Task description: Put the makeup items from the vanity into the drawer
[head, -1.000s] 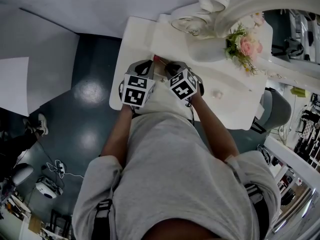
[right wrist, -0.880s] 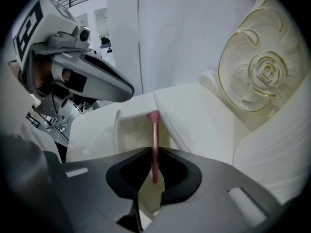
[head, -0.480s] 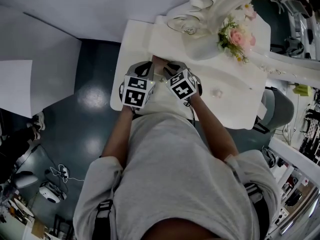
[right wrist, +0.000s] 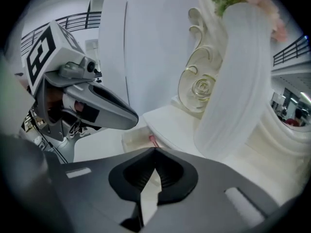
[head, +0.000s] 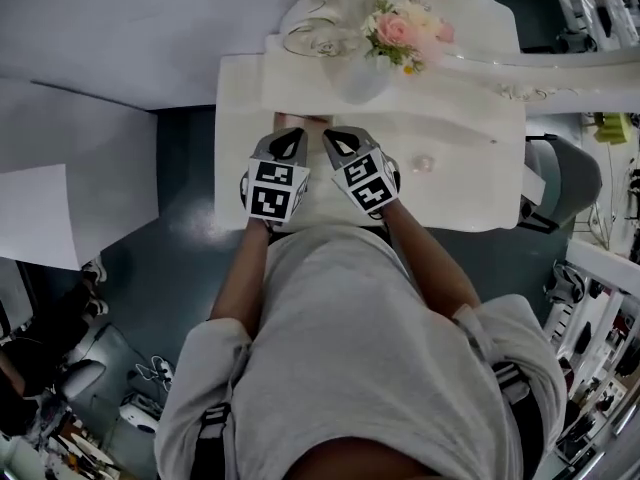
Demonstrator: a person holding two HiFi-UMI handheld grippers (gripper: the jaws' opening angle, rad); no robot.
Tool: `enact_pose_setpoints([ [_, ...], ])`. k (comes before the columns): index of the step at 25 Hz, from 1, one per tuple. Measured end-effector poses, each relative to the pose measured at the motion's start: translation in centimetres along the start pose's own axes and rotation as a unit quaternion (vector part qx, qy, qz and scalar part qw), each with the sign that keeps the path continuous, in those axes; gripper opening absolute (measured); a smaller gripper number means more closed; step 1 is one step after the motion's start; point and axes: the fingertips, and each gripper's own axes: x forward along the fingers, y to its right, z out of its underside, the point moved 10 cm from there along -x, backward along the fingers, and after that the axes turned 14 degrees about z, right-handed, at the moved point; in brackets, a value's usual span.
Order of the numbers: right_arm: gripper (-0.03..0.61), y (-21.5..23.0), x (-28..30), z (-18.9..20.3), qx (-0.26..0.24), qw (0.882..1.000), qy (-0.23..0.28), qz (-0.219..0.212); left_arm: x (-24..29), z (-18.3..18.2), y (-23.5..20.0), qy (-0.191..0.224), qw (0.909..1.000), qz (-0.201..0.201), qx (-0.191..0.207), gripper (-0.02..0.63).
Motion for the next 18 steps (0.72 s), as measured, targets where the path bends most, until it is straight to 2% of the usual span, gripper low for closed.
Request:
enact_pose_setpoints([
  [9, -0.002, 3.1, -6.2, 4.4, 0.075, 0.996, 0.021, 0.032, 3.4, -1.3, 6.3, -0.02, 0.998, 0.04, 0.044, 0.003],
  [18, -0.002, 5.2, -11.1, 9.1, 0.121, 0.99, 0.024, 0.063, 7.1, -1.5, 11.7, -0.043, 0.9933, 0.078, 0.073, 0.003],
])
